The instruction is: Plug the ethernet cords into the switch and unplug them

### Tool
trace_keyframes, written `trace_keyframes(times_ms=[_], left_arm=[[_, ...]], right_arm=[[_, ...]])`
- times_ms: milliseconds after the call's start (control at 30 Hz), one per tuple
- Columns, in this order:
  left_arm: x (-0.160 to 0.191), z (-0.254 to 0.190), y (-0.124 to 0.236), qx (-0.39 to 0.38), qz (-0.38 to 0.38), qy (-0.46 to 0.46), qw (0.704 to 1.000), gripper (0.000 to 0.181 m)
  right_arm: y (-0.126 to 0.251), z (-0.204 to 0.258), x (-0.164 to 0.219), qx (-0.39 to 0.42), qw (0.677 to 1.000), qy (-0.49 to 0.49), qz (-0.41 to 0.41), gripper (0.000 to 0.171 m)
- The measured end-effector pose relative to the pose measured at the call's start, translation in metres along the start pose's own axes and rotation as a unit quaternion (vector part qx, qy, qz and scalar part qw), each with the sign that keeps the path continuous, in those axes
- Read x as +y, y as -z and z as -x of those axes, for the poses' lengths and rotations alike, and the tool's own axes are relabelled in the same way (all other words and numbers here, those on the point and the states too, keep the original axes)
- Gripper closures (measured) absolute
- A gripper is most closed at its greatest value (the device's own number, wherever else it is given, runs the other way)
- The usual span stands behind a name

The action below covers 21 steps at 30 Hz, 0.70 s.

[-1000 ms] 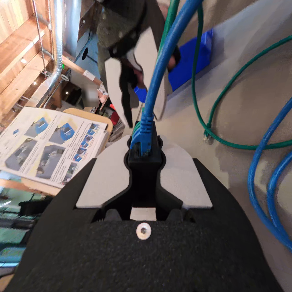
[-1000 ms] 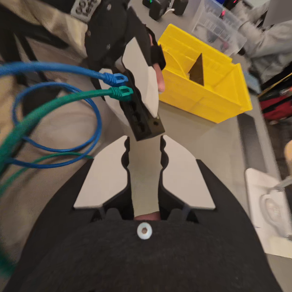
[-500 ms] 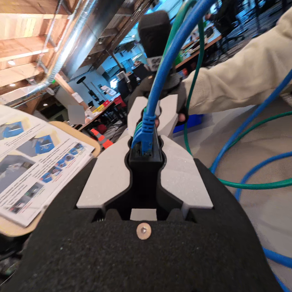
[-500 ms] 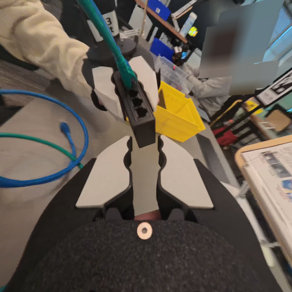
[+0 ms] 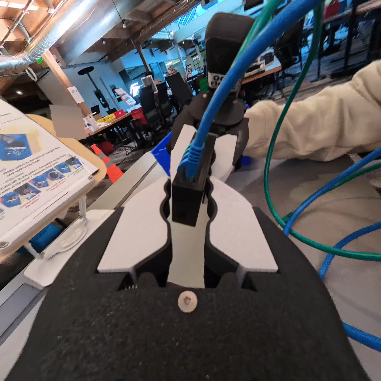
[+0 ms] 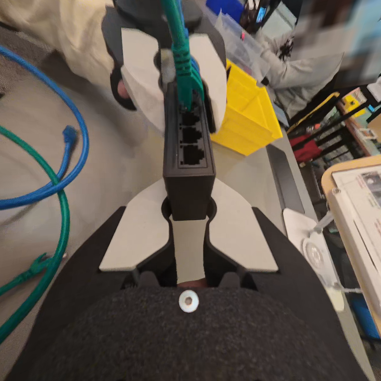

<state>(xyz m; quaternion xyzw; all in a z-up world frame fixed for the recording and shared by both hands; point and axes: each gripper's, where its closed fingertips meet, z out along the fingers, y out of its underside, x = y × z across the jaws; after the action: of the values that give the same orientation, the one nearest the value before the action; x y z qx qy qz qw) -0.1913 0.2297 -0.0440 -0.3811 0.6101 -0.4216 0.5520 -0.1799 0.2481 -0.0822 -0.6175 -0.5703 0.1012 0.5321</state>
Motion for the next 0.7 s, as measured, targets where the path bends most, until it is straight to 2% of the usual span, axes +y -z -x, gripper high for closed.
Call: trace_keyframes(times_ms=[167,300,433,500,533,600,700], left_arm=[[0.020,-0.006,-0.002,0.020,0.054,-0.043,0.997,0.153],[0.022,-0.016,-0.004,0.051,0.027,-0.041,0.998,0.154],[0.025,-0.021,-0.008,0.062,0.034,-0.039,0.997,0.154],[0.022,-0.023,-0.009,0.069,0.030,-0.027,0.997,0.155],[0.028,-0.025,-0.012,0.071,0.055,-0.032,0.996,0.155],[0.050,-0.028,-0.020,0.065,0.125,-0.062,0.988,0.155],[0.042,-0.019,-0.018,0.040,0.115,-0.070,0.990,0.155]], right_arm=[[0.007,0.005,0.019,-0.004,0.997,0.018,0.070,0.141],[0.022,0.007,-0.021,-0.013,0.999,-0.009,-0.048,0.137],[0.019,0.017,-0.015,-0.028,0.999,0.015,-0.026,0.141],[0.023,0.018,-0.028,-0.032,0.996,-0.003,-0.080,0.142],[0.023,0.019,-0.033,-0.039,0.995,-0.008,-0.095,0.142],[0.015,0.027,-0.036,-0.049,0.996,0.020,-0.074,0.141],[0.015,0.021,-0.039,-0.025,0.997,0.044,-0.054,0.141]])
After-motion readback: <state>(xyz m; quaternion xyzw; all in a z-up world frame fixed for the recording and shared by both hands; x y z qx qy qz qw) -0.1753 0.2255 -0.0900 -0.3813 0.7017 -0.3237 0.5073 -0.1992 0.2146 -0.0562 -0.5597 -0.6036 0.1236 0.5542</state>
